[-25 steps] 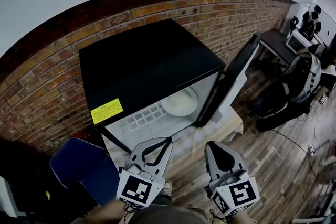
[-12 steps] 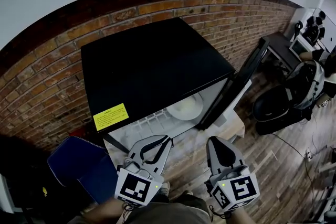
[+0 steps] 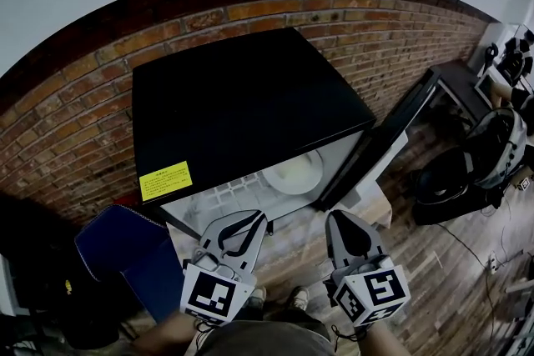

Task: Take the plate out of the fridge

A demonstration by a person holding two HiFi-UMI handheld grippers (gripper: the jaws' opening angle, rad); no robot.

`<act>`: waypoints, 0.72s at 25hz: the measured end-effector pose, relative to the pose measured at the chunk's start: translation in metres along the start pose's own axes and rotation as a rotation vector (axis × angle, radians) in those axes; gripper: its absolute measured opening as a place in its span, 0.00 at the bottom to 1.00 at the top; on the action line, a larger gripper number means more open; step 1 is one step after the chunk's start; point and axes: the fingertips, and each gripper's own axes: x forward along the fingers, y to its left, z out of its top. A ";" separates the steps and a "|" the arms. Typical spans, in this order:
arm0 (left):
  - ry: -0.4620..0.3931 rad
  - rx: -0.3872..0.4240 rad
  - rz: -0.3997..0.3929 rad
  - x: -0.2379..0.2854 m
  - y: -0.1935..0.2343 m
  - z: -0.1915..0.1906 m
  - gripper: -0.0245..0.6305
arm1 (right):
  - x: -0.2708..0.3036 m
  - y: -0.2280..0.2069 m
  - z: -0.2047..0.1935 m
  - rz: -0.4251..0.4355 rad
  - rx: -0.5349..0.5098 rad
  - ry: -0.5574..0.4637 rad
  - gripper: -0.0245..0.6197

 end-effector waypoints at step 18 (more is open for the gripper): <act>0.043 -0.025 0.146 0.018 0.001 0.003 0.08 | 0.064 -0.044 -0.026 0.147 0.296 0.060 0.28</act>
